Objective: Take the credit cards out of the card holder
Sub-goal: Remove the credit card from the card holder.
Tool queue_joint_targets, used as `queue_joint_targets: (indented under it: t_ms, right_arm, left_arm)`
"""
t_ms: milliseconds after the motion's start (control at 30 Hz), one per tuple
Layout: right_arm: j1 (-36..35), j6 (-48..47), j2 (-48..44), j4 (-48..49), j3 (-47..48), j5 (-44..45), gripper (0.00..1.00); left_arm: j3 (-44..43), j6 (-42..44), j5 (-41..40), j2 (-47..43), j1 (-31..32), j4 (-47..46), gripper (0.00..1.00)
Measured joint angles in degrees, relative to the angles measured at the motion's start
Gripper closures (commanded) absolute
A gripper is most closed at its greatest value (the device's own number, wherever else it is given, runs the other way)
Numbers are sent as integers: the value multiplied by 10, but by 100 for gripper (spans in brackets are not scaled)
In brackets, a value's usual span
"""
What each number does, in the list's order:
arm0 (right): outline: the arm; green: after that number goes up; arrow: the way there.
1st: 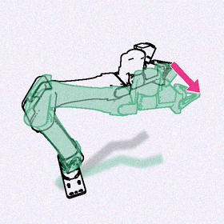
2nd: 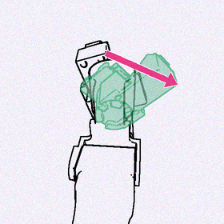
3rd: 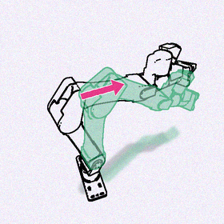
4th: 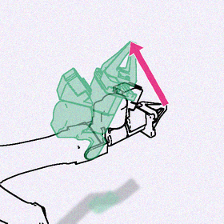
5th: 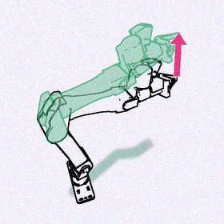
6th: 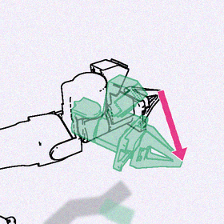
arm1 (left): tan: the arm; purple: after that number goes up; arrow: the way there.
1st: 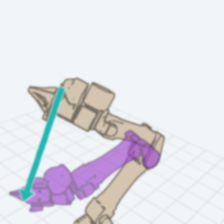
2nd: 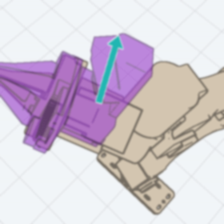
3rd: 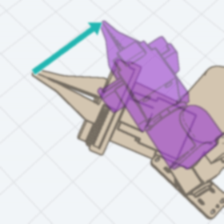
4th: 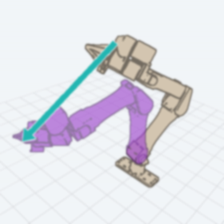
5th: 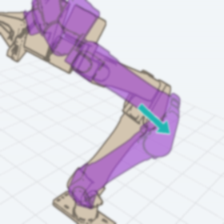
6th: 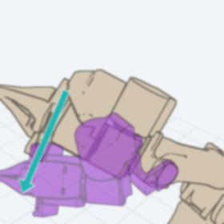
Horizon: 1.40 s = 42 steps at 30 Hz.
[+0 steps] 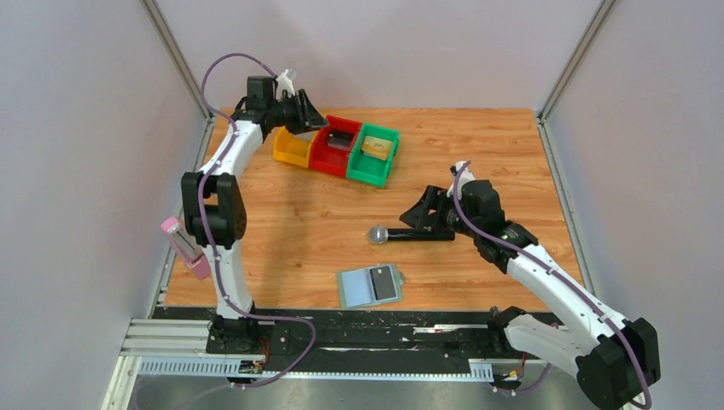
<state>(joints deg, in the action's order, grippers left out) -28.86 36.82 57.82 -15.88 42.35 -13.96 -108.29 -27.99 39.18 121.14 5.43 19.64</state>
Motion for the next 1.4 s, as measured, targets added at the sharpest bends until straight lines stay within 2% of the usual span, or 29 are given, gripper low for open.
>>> queue_joint_targets:
  t_ms: [100,300,500,733,933,1400]
  right_arm:
    - [-3,8,-14,-10,-16,-14,47]
    - [-49,37,-54,-15,-79,-22,56]
    - [-115,65,-78,-12,-107,-15,58]
    - [-173,92,-35,15,-118,0,60]
    - [-190,99,19,29,-124,17,60]
    - [-191,101,87,72,-124,26,70]
  left_arm:
    - [89,-3,-5,-75,10,7,54]
    - [290,-4,-14,-239,70,15,56]
    - [478,-20,-22,-388,161,-7,56]
    - [642,-71,-38,-480,250,-56,56]
    - [725,-129,-43,-535,276,-122,57]
    - [784,-197,-74,-536,314,-252,59]
